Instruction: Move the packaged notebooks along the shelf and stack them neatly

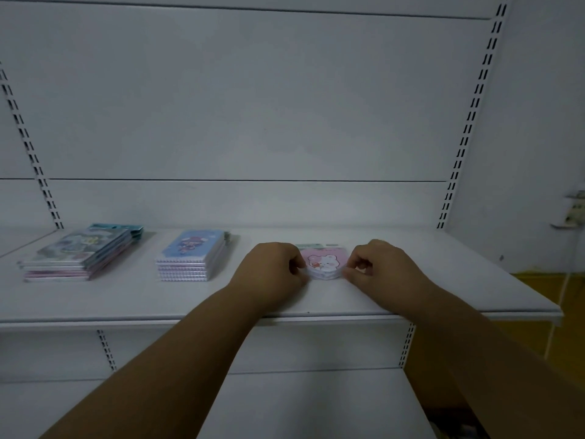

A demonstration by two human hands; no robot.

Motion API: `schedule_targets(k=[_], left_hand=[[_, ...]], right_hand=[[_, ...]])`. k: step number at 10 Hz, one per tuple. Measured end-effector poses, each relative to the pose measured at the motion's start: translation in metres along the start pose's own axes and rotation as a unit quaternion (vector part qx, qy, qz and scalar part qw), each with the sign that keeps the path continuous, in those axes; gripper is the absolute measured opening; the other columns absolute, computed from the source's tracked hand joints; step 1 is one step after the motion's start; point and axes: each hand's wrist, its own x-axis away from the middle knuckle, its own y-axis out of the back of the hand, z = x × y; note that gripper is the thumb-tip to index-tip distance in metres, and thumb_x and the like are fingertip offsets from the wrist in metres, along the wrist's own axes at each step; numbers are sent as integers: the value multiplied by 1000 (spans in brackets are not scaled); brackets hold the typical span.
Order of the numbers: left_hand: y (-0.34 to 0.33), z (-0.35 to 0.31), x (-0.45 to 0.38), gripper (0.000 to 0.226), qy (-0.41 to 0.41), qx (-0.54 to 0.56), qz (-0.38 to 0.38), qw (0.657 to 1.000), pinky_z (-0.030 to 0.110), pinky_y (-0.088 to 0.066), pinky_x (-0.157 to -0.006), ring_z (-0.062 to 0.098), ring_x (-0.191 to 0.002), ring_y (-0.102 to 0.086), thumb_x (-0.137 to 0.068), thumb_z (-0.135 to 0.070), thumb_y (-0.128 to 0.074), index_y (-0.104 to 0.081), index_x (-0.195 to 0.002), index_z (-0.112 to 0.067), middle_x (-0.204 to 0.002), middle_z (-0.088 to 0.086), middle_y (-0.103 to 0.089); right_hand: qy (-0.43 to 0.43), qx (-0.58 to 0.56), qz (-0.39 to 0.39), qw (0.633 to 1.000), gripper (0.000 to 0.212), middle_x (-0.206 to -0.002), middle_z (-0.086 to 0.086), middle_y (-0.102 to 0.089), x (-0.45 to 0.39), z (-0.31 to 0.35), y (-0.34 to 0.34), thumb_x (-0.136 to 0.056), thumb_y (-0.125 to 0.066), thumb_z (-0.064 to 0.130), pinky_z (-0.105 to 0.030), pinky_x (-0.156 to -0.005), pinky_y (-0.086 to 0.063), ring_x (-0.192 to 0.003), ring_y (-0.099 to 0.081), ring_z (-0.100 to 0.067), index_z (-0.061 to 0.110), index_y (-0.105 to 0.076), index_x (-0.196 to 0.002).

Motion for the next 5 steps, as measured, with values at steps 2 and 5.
schedule_targets(k=[2,5], left_hand=[[6,-2,6,26,-6,-21,-34,999,23,-43,-66,7,-75,-54,-83,-44,-67,-65,-103,-26,-86,-10,-61],[59,38,60,28,-23,-107,-104,989,28,-50,-85,10,-96,-56,-89,-46,-57,-64,-111,-30,-108,-8,-65]], right_hand=[[18,14,-58,998,20,-96,5,-53,-1,7,-3,-84,-65,41,-19,-69,-40,-80,-51,-7,26,-63,-98],[86,1,-115,990,32,-126,1,-49,-10,107,-19,-80,-64,45,-34,-92,-45,-113,-47,-16,31,-61,-110]])
